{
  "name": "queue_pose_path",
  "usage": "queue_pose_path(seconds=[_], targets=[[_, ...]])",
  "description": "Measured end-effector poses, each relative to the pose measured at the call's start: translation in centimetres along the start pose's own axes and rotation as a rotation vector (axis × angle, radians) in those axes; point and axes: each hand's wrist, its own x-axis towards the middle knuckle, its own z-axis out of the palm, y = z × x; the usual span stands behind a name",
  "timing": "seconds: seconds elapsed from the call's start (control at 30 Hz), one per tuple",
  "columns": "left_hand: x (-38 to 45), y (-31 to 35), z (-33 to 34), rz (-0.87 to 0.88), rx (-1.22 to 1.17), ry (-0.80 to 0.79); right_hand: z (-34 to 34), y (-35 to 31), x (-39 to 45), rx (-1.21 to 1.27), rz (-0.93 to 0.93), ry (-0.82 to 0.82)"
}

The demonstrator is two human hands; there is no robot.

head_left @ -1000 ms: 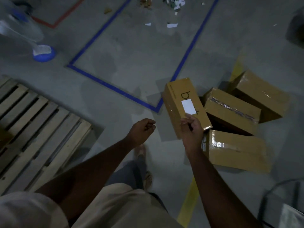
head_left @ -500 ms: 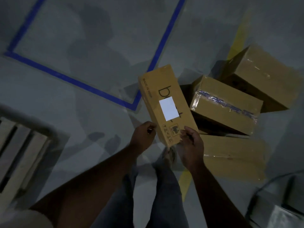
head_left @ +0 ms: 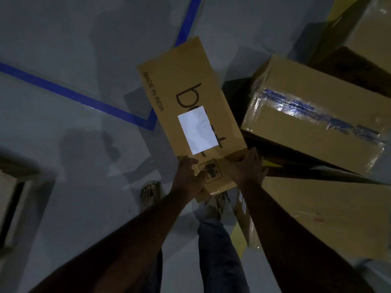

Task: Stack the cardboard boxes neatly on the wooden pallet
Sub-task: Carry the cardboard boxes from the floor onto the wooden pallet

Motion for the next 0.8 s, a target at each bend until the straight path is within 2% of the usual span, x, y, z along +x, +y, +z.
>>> queue_pose_path(seconds=[0.07,0.2,0.27,0.33,0.4,0.47,0.53,0.57,0.63,0.7,0.8], targets=[[0.1,-0.7,0.9,-0.025,-0.026,0.007,0.3,0.7,1.0,-0.033,-0.003,-0.005],[-0.2,-1.3,1.4,-0.056,-0.129,0.011,0.7,0.5,1.2,0.050,0.007,0.016],[-0.2,-1.3,1.2,-0.060,-0.195,0.030,0.6,-0.4,-0.5,0.118,-0.097,0.079],[-0.2,-1.7,1.1,-0.070,-0.263,0.133,0.8,-1.2,-3.0,0.245,-0.204,0.056],[-0.6,-2.7,0.9,-0.103,-0.293,0.254,1.6,-2.1,-5.3,0.453,-0.236,-0.065],[-1.1,-4.0,0.4,-0.127,-0.352,0.331,3.2,-3.4,-6.7,0.669,-0.206,-0.326],[-1.6,-6.0,-0.9,-0.137,-0.375,0.376,5.0,-4.9,-7.2,0.777,-0.146,-0.577],[-1.8,-7.2,-1.9,-0.146,-0.383,0.377,5.7,-5.6,-7.2,0.771,-0.138,-0.600],[-1.9,-10.0,-4.0,-0.162,-0.384,0.350,6.9,-6.7,-6.6,0.681,-0.140,-0.464],[-1.5,-13.2,-5.8,-0.165,-0.423,0.336,8.2,-6.5,-4.9,0.457,-0.084,-0.336],[-0.2,-17.2,-7.4,-0.278,-0.561,0.361,10.9,-4.2,-2.4,0.099,0.077,-0.413]])
